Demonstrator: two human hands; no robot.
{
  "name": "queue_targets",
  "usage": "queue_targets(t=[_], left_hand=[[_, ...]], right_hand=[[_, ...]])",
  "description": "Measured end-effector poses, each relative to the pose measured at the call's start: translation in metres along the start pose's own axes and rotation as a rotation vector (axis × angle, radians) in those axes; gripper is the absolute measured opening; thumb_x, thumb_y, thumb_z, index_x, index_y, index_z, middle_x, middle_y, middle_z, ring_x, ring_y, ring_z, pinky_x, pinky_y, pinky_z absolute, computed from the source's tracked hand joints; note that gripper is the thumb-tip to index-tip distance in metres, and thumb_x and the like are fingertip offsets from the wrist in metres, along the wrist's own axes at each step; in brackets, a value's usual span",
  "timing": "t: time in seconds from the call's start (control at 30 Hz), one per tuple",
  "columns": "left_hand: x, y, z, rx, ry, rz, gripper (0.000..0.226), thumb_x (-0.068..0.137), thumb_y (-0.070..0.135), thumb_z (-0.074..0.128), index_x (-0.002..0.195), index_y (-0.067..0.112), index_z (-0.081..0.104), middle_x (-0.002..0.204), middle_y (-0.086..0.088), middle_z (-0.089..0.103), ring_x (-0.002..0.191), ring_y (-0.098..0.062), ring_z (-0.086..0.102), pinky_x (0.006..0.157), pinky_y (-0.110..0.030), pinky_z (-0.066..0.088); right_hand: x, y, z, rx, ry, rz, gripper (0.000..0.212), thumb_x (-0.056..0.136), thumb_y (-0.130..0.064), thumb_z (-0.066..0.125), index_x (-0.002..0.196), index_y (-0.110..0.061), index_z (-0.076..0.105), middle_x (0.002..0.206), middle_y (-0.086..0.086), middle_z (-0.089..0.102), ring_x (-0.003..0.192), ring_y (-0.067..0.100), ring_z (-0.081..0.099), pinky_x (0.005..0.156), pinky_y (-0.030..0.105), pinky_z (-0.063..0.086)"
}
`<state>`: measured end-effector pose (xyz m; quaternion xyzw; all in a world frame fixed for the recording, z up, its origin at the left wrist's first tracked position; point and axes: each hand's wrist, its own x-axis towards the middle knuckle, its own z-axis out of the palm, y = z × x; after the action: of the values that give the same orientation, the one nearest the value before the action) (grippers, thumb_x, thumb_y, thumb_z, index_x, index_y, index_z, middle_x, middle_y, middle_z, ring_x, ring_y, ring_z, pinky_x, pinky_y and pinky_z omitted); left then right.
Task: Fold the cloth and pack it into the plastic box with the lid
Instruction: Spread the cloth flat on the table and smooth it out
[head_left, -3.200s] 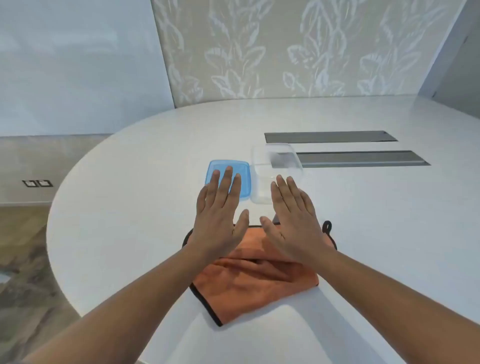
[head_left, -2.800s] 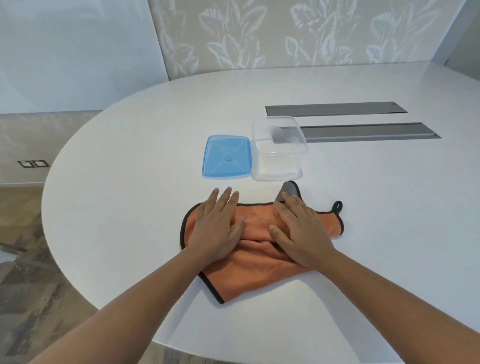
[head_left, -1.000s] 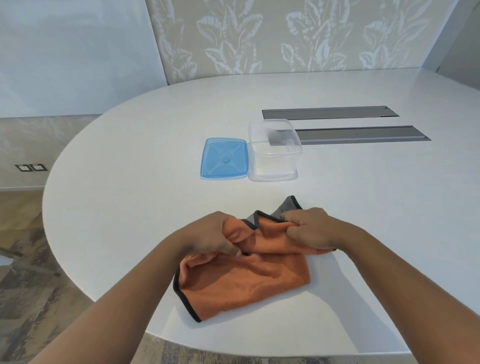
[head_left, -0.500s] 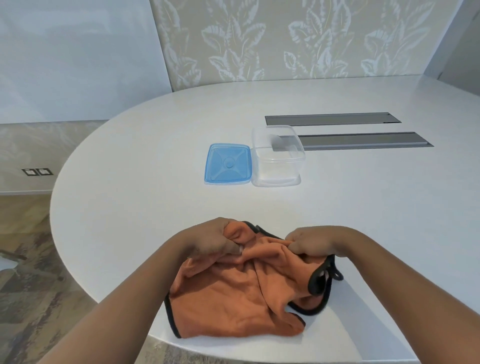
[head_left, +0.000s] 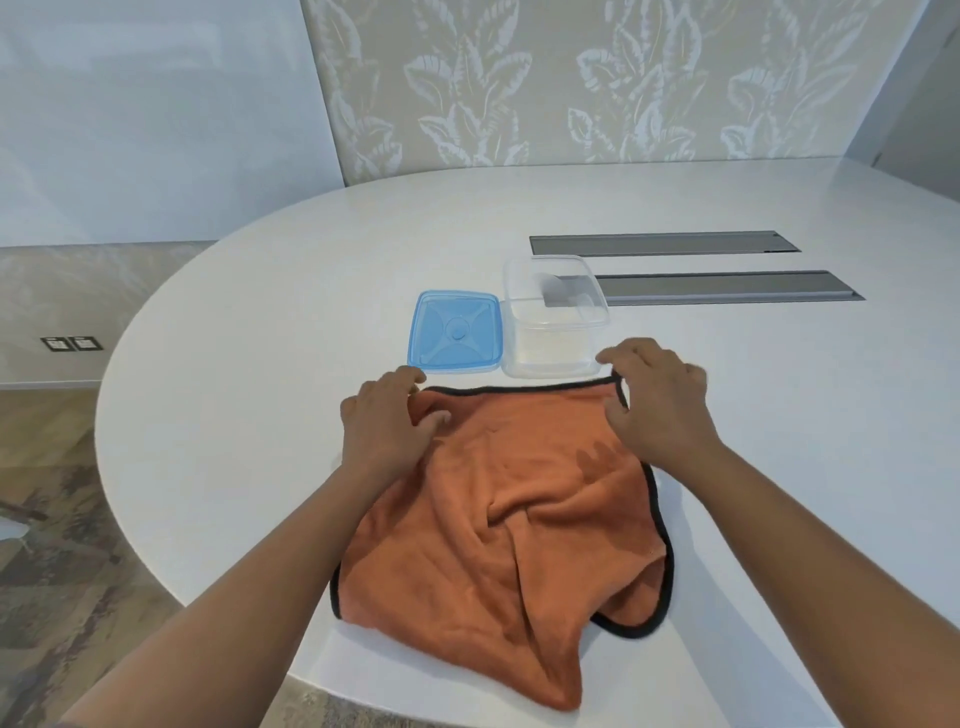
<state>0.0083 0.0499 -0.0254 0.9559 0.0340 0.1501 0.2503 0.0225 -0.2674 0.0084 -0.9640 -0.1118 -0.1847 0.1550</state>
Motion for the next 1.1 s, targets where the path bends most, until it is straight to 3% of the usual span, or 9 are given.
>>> queue_targets(t=[0.07,0.13,0.23,0.33,0.5,0.77,0.9,1.0,1.1], left_hand=[[-0.006,0.000,0.006,0.046,0.005,0.049,0.063,0.077,0.048,0.081,0.132,0.031,0.055,0.134,0.008,0.056,0.129,-0.022,0.041,0.101,-0.040,0.026],[-0.014,0.006,0.007,0.081,0.013,0.175,0.050,0.074,0.049,0.083,0.116,0.032,0.061,0.121,0.008,0.056,0.117,-0.021,0.044,0.097,-0.039,0.033],[-0.026,0.017,0.006,-0.011,-0.295,0.251,0.040,0.072,0.060,0.079,0.099,0.035,0.062,0.100,0.018,0.059,0.094,-0.010,0.059,0.088,-0.039,0.053],[-0.039,0.023,0.016,0.170,-0.604,0.267,0.084,0.066,0.093,0.053,0.135,0.045,0.053,0.140,0.014,0.051,0.134,-0.017,0.046,0.108,-0.045,0.040],[-0.043,0.014,0.032,0.219,-0.681,0.322,0.113,0.060,0.107,0.030,0.158,0.054,0.011,0.172,0.018,-0.001,0.158,-0.015,-0.009,0.124,-0.053,-0.003],[-0.027,0.004,0.033,0.171,-0.572,0.449,0.102,0.070,0.100,0.037,0.158,0.048,0.029,0.170,0.020,0.016,0.158,-0.007,0.004,0.127,-0.049,0.005],[-0.040,0.030,0.019,0.162,-0.472,0.553,0.069,0.076,0.090,0.048,0.121,0.040,0.066,0.140,0.012,0.055,0.134,-0.014,0.044,0.112,-0.043,0.033],[-0.065,0.066,0.010,-0.143,-0.430,0.589,0.044,0.077,0.078,0.064,0.080,0.034,0.057,0.092,0.016,0.058,0.085,-0.002,0.054,0.077,-0.026,0.046],[-0.090,0.100,0.005,-0.171,-0.663,0.609,0.057,0.068,0.085,0.065,0.084,0.032,0.054,0.084,0.017,0.057,0.078,0.000,0.054,0.065,-0.022,0.046]], right_hand=[[-0.007,-0.002,0.004,0.073,-0.088,0.036,0.034,0.081,-0.021,0.072,0.114,-0.025,0.065,0.119,-0.003,0.053,0.099,0.023,0.057,0.082,0.038,0.047],[-0.014,-0.004,0.006,0.135,-0.223,0.111,0.017,0.082,-0.034,0.070,0.096,-0.028,0.064,0.100,-0.008,0.054,0.085,0.019,0.059,0.068,0.034,0.047],[-0.022,-0.002,0.008,0.117,-0.550,0.187,0.027,0.079,-0.060,0.067,0.087,-0.035,0.060,0.088,-0.013,0.061,0.081,0.012,0.060,0.065,0.032,0.046],[-0.030,-0.001,0.010,0.089,-0.735,0.146,0.051,0.073,-0.077,0.065,0.105,-0.039,0.058,0.095,-0.017,0.057,0.086,0.005,0.056,0.069,0.030,0.045],[-0.033,0.004,0.013,-0.026,-0.713,0.069,0.057,0.077,-0.064,0.074,0.123,-0.040,0.051,0.118,-0.011,0.054,0.101,0.015,0.055,0.084,0.038,0.051],[-0.036,0.003,0.021,-0.124,-0.504,0.066,0.040,0.092,-0.038,0.067,0.130,-0.035,0.055,0.132,-0.005,0.051,0.119,0.023,0.048,0.083,0.039,0.044],[-0.044,-0.012,0.025,0.107,-0.467,-0.012,0.028,0.089,-0.026,0.063,0.116,-0.034,0.061,0.102,-0.015,0.059,0.099,0.017,0.060,0.076,0.034,0.049],[-0.052,-0.014,0.030,0.263,-0.563,0.022,0.014,0.087,-0.030,0.065,0.099,-0.036,0.062,0.077,-0.012,0.064,0.076,0.009,0.062,0.067,0.031,0.048],[-0.051,-0.008,0.031,0.387,-0.597,0.132,0.013,0.082,-0.030,0.068,0.094,-0.036,0.064,0.075,-0.011,0.068,0.068,0.003,0.061,0.070,0.032,0.051]])
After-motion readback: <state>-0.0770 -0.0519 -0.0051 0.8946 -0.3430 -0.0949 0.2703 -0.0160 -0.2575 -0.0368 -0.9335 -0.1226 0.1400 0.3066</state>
